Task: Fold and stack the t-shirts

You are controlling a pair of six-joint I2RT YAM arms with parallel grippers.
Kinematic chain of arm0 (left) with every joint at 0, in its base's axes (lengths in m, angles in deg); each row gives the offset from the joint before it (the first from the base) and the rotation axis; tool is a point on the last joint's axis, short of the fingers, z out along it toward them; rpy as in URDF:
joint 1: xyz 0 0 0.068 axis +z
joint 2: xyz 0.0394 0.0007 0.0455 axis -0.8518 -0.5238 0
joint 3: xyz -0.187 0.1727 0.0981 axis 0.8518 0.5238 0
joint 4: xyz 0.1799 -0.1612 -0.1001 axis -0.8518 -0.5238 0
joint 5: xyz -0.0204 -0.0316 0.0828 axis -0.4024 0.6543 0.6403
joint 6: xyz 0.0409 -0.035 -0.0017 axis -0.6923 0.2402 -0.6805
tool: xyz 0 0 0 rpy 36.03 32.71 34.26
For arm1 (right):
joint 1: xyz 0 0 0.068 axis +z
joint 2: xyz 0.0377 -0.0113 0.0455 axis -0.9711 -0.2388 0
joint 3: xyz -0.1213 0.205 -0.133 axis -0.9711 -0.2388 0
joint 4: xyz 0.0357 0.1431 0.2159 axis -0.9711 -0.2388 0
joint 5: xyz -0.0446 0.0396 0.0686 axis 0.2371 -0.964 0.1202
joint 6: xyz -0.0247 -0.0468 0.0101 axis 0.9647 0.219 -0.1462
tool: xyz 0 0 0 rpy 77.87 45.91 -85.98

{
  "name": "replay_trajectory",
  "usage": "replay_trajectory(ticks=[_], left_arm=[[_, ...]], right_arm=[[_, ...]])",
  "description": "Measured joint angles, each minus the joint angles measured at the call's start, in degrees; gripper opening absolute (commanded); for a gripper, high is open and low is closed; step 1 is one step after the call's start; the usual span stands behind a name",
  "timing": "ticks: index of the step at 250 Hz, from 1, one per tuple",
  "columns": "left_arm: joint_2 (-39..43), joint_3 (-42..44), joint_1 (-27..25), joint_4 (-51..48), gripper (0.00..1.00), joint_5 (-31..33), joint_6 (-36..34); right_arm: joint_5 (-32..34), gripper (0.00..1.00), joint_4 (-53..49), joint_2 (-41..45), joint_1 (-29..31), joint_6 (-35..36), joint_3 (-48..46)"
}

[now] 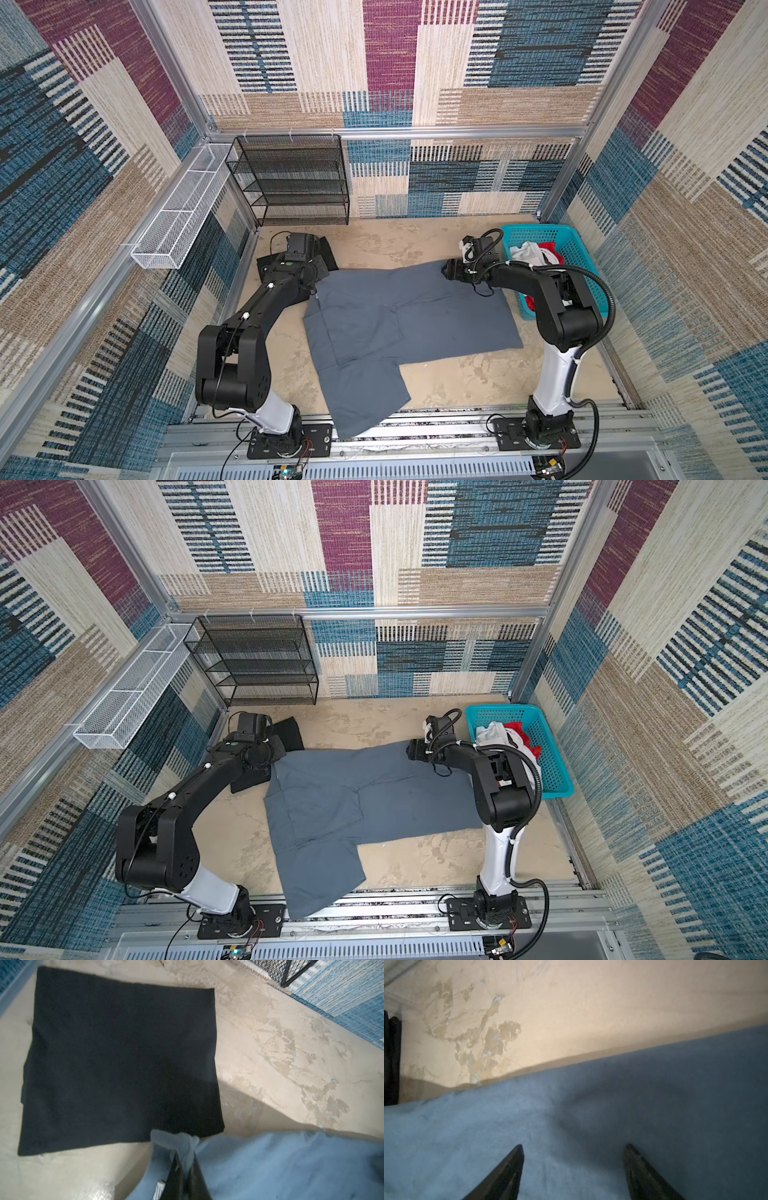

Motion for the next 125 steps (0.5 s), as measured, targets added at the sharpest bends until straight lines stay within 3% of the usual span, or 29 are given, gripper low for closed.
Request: replay_trajectory(ticks=[85,109,125], left_arm=[[-18.4,-20.5,4.1,-4.0,0.0,1.5,-3.2],[-23.2,-25.9,5.0,-5.5,0.26,1.4,-3.7],[-25.4,-28.7,5.6,-6.1,0.38,1.6,-4.2]], right_arm=[[-0.4,0.76,2.9,-9.0,0.0,-0.9,11.1],[0.2,0.77,1.4,-9.5,0.0,-1.1,12.9],[1.1,0.76,0.8,-8.4,0.0,-1.1,12.4]])
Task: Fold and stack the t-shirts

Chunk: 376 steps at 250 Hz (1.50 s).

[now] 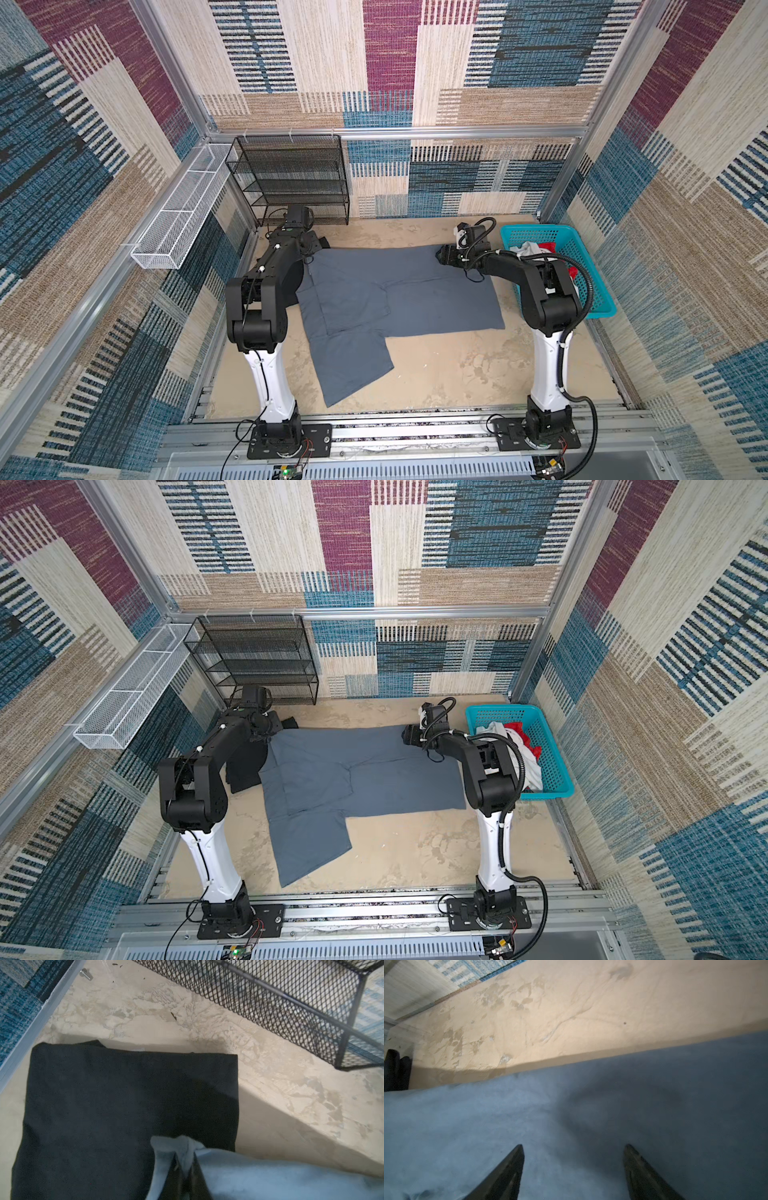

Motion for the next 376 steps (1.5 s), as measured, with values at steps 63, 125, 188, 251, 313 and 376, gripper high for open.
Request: replay_trajectory(ticks=[63,125,188,251,313,376], left_arm=[[5.9,3.8,0.3,-1.0,0.48,1.6,-1.2],[29.4,34.6,-7.1,-2.2,0.34,-1.4,4.0],[39.3,50.5,-16.5,-6.0,0.32,-3.3,11.6],[50.6,57.9,-26.0,-13.2,0.37,-3.1,21.3],[60.0,66.5,-38.8,-25.0,0.4,-3.8,36.2],[58.8,70.6,-47.8,-27.1,0.38,-4.4,47.3]], right_arm=[[3.4,0.77,-1.2,14.6,1.4,1.8,-9.1],[3.6,0.77,-4.9,27.6,6.2,1.0,-25.3],[3.3,0.78,-7.6,37.4,7.1,-0.5,-36.6],[5.6,0.78,-11.7,43.7,7.1,-3.6,-42.0],[9.4,0.78,-15.8,47.1,5.4,-6.5,-44.3],[8.8,0.78,-16.3,47.6,3.6,-6.6,-44.8]])
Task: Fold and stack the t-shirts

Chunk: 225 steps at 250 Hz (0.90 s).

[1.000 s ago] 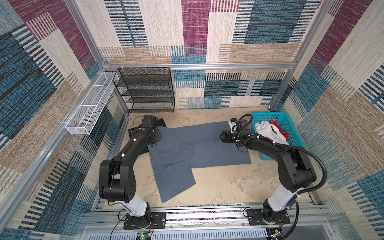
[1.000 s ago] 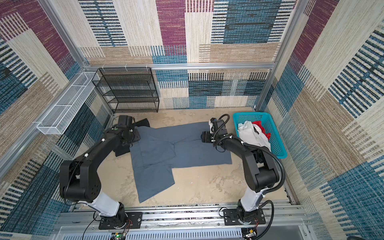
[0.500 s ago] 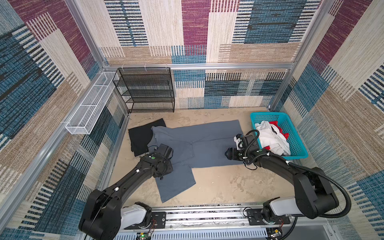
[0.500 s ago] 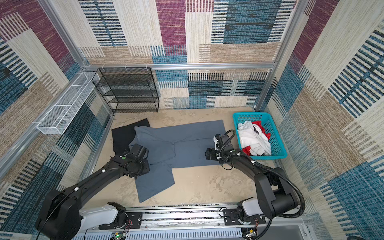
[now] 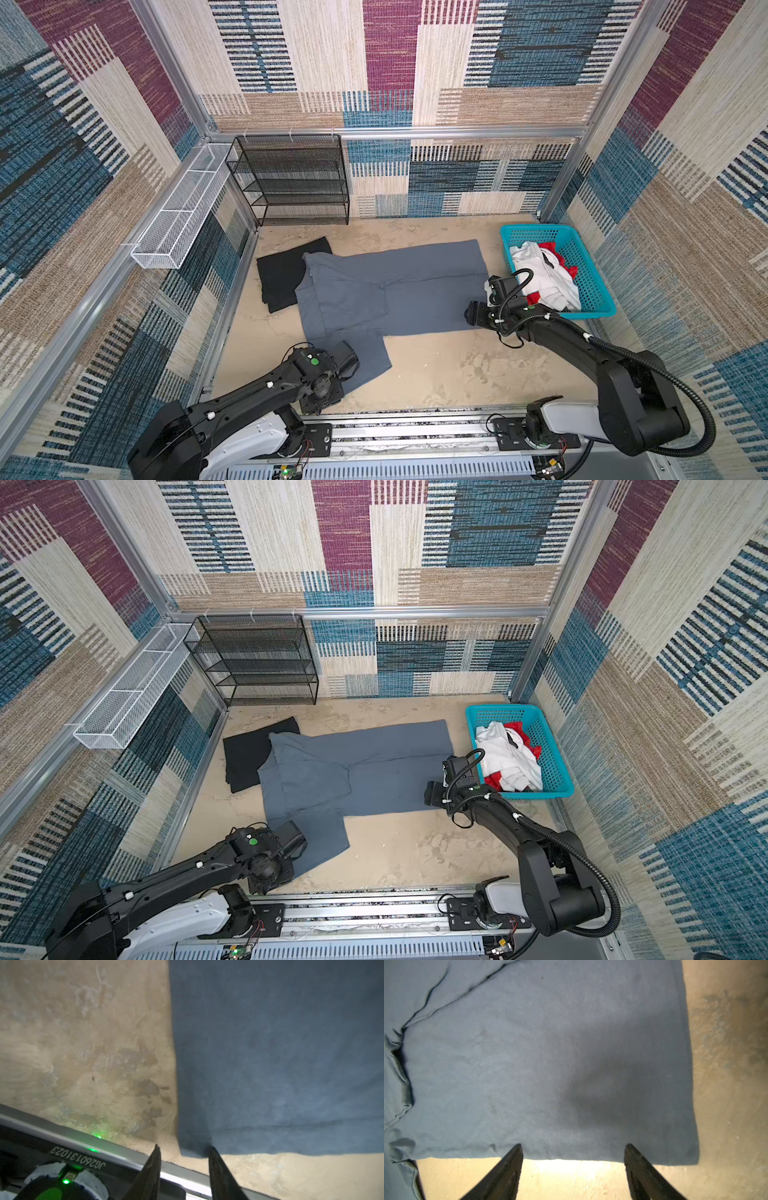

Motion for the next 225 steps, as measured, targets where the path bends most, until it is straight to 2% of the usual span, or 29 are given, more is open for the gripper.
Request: replay_trajectory(ticks=[43,102,143,171,205,225], left_arm=[[-4.2,0.1,-2.1,1.3,0.29,0.1,3.2],[-3.2,0.9,-2.5,4.2,0.0,-0.3,5.1],[2.0,1.9,-2.5,4.1,0.0,0.2,5.6],[8.4,-0.5,-2.5,-1.7,0.0,4.3,5.6],[14.1,-5.6,-2.4,-7.4,0.0,9.0,5.6],[16.4,-8.0,-2.1,-11.1,0.0,11.5,5.6]], right_arm=[[-0.8,0.78,-0.7,0.5,-2.8,1.1,0.5],[-0.9,0.74,-1.7,3.8,-10.8,2.8,0.2],[-1.9,0.73,-1.9,0.9,-11.7,3.0,0.3],[-2.4,0.7,-1.5,0.3,-11.9,3.0,0.0],[-3.0,0.62,-1.2,-0.5,-11.9,3.0,-0.2],[-3.1,0.52,-1.2,-0.6,-11.9,3.0,-0.2]])
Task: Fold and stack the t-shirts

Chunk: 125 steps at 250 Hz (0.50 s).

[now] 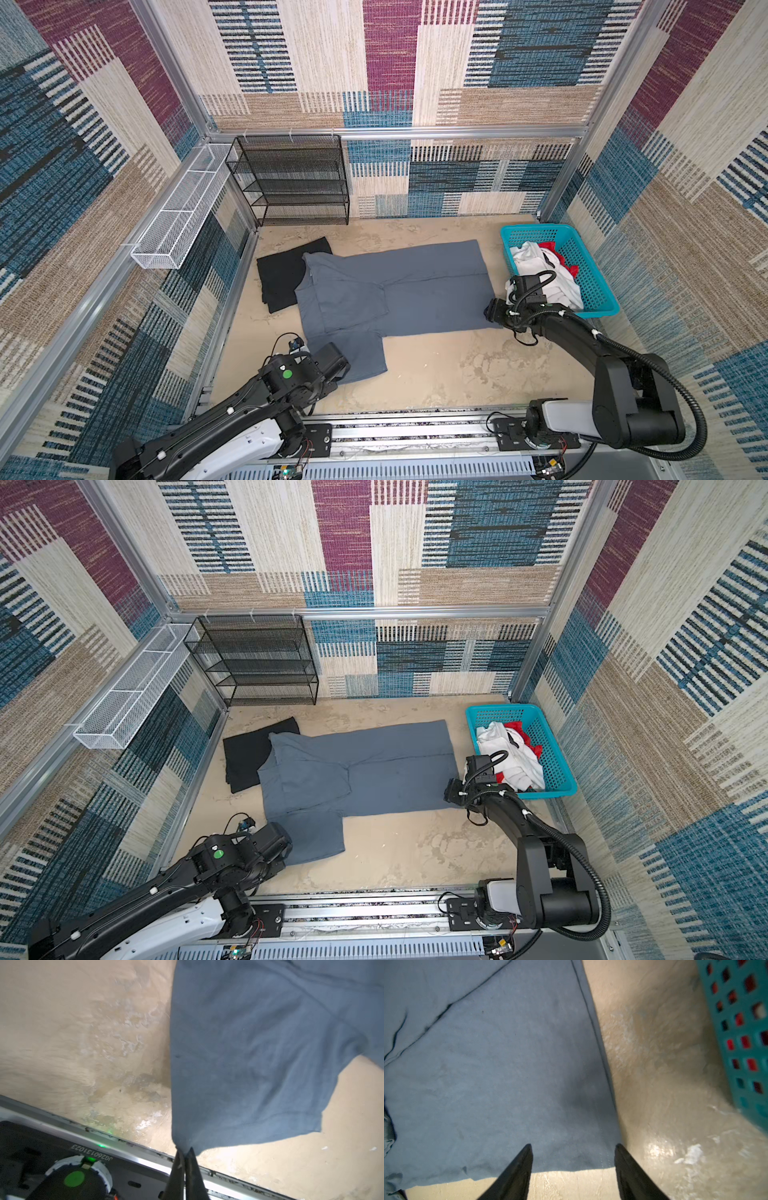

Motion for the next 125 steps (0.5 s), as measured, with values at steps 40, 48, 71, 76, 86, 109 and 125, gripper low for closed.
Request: replay_trajectory(ticks=[40,48,71,76,86,109,125], left_arm=[[1.7,-3.1,0.2,-5.0,0.0,3.1,0.1],[1.8,-3.7,0.2,-5.6,0.0,3.4,0.1],[1.2,-4.7,0.2,-6.2,0.0,3.6,-0.1],[1.0,-4.9,0.2,-6.2,0.0,3.5,-0.1],[0.5,-5.3,0.2,-6.2,0.0,3.5,-0.4],[0.1,-6.0,0.2,-5.8,0.0,3.6,-1.4],[0.2,-6.3,0.3,-5.5,0.0,4.0,-1.7]], right_arm=[[1.1,0.46,-0.5,-0.4,0.0,-0.2,0.0],[1.9,0.46,-0.9,-0.3,0.0,-0.3,0.0],[3.4,0.46,-2.8,0.1,0.1,-0.7,0.3],[3.9,0.46,-3.3,0.1,0.2,-1.0,0.7],[5.4,0.46,-4.5,-0.1,0.5,-1.1,1.6],[7.7,0.46,-5.6,-0.7,0.8,-1.8,3.2],[8.6,0.46,-6.3,-1.0,0.9,-2.6,3.4]])
